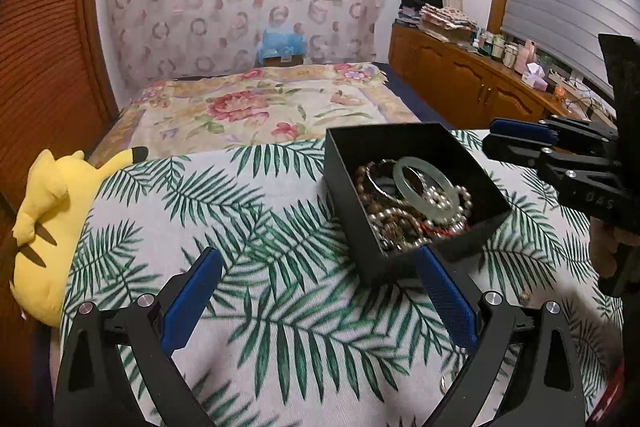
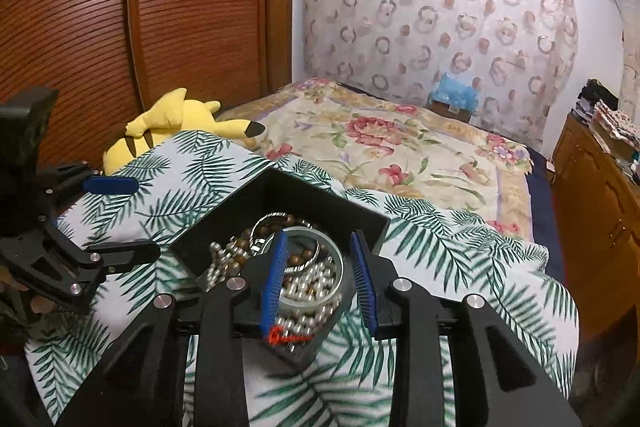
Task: Organize jewelry
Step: 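Lower the jade bangle into the box and open the right gripper, then grasp the gold pearl ring with the left gripper while the right grasps the small gold earring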
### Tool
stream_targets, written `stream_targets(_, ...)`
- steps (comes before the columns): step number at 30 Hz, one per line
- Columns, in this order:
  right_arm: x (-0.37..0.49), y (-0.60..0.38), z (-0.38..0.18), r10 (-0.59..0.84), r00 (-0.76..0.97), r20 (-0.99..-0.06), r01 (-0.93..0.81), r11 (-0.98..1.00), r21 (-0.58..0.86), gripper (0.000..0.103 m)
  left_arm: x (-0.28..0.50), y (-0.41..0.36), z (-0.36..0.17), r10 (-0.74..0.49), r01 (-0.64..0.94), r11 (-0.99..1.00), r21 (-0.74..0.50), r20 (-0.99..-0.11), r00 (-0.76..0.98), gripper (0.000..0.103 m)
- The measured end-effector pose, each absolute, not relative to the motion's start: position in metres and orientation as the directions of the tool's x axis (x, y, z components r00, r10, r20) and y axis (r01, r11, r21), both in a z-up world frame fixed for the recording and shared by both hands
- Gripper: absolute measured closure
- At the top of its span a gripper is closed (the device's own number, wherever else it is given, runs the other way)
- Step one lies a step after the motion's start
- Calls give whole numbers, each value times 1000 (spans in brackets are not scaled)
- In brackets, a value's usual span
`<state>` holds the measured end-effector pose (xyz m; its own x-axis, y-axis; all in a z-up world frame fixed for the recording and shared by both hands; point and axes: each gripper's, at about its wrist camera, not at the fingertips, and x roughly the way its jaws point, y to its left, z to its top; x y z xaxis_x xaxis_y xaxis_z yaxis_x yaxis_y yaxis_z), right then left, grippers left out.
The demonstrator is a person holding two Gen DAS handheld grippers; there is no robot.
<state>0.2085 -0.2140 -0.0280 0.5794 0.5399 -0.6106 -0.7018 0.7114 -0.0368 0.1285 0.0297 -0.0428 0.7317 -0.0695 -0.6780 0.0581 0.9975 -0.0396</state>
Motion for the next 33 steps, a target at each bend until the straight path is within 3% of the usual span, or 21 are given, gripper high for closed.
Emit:
stream_targets(17, 155, -273, -68, 453, 576, -680, -631, 776, -17, 68, 75, 4, -57, -118, 113, 992, -52, -693, 711, 9)
stream_targets(33, 129, -257, -109, 441, 461, -770, -676, 737, 18, 68, 52, -18, -76, -153, 163, 985, -58, -733, 663, 9)
